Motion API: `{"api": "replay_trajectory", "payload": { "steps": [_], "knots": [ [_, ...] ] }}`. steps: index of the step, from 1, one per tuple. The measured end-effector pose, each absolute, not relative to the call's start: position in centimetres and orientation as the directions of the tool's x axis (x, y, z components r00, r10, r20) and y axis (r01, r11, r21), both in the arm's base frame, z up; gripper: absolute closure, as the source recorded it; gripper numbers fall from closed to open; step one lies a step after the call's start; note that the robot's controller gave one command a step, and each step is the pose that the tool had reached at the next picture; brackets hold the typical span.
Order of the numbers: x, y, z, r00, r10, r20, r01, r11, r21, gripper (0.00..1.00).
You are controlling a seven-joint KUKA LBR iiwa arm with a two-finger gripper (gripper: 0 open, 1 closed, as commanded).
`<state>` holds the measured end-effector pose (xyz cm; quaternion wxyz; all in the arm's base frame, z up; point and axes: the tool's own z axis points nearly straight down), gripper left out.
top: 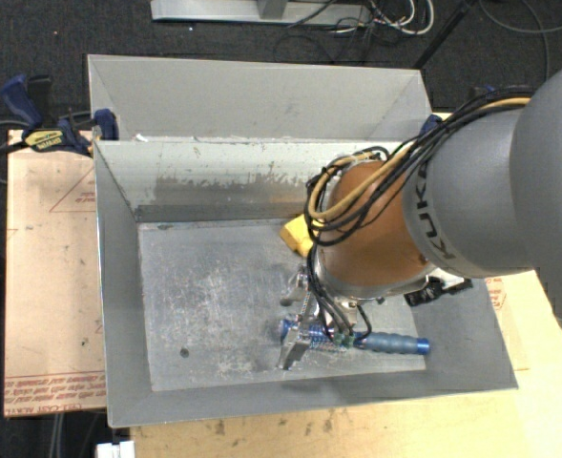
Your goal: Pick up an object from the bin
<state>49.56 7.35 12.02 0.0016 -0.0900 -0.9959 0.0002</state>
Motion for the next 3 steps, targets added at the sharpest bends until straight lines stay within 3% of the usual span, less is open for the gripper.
{"api": "replay_trajectory", "payload": {
  "steps": [1,2,3],
  "knots": [
    [49.6,7.4,12.0,-0.984,0.179,0.001,0.179,0.984,0.001,1.0],
    [49.6,7.4,12.0,-0.984,0.179,0.001,0.179,0.984,0.001,0.0],
    [53.4,13.6,11.2,-0.995,-0.095,-0.005,-0.095,0.995,0.003,0.0]
  ]
}}
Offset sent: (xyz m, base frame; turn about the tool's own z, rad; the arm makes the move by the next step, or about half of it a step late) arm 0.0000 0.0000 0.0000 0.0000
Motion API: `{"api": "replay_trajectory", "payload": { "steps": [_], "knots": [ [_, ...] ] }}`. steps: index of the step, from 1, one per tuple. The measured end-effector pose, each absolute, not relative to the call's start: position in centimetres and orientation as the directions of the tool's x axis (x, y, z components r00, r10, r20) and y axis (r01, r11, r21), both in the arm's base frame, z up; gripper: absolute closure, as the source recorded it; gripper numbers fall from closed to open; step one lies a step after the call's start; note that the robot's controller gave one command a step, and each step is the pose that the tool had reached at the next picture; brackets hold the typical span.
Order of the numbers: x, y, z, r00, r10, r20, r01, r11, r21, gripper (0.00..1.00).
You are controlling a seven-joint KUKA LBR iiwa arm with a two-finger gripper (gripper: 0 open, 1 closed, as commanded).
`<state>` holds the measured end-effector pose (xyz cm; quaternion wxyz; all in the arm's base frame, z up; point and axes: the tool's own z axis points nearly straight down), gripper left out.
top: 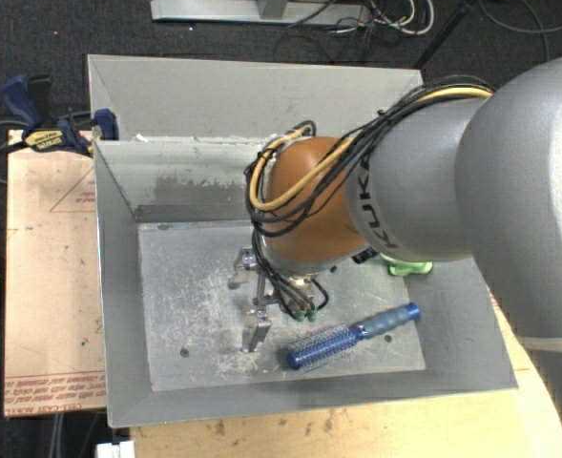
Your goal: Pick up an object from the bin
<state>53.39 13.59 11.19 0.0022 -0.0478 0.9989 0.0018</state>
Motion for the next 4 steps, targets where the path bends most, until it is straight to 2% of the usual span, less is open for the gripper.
{"api": "replay_trajectory", "payload": {
  "steps": [1,2,3,4],
  "knots": [
    [51.7,5.6,11.2,-0.964,-0.265,0.002,-0.265,0.964,0.0,0.0],
    [50.6,10.8,11.0,-0.795,-0.607,-0.001,-0.607,0.795,0.002,0.0],
    [54.9,3.0,13.4,-0.888,-0.46,-0.005,-0.46,0.888,-0.003,0.0],
    [57.9,-10.8,9.3,-0.358,-0.934,0.0,-0.934,0.358,-0.002,0.0]
  ]
}}
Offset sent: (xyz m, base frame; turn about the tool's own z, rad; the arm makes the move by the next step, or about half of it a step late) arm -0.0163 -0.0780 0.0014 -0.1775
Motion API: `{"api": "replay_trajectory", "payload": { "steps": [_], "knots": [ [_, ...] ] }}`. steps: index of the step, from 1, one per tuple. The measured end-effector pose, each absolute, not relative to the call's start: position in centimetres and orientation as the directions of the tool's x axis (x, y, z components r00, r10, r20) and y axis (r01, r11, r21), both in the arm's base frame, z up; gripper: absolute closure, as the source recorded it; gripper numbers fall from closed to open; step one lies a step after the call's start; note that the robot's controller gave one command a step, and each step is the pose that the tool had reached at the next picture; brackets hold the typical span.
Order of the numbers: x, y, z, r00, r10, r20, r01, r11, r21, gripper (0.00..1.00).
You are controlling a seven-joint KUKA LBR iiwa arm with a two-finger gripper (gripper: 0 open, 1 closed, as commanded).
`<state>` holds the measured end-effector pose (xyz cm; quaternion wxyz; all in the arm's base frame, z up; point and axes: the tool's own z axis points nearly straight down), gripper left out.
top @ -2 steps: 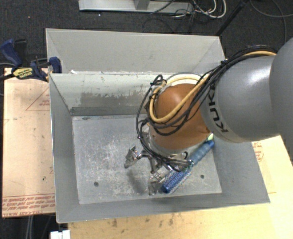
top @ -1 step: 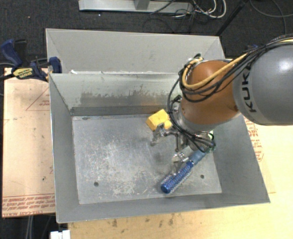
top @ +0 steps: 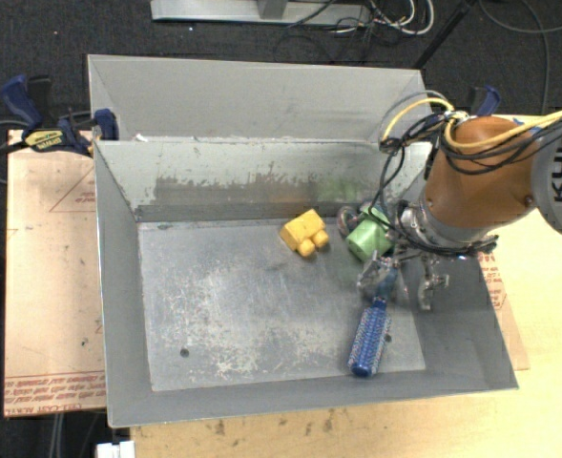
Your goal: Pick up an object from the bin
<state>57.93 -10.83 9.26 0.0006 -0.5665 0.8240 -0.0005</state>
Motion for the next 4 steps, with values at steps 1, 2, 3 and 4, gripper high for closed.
{"api": "replay_trajectory", "payload": {
  "steps": [1,2,3,4],
  "knots": [
    [59.9,-11.6,8.3,-0.26,-0.966,-0.014,-0.966,0.26,0.0,0.0],
    [59.9,-12.2,8.3,-0.268,-0.963,-0.012,-0.963,0.269,-0.006,1.0],
    [57.9,-10.0,13.2,-0.277,-0.961,-0.004,-0.961,0.277,-0.004,1.0],
    [58.2,-13.3,26.8,-0.286,-0.958,-0.002,-0.958,0.286,-0.011,1.0]
  ]
}}
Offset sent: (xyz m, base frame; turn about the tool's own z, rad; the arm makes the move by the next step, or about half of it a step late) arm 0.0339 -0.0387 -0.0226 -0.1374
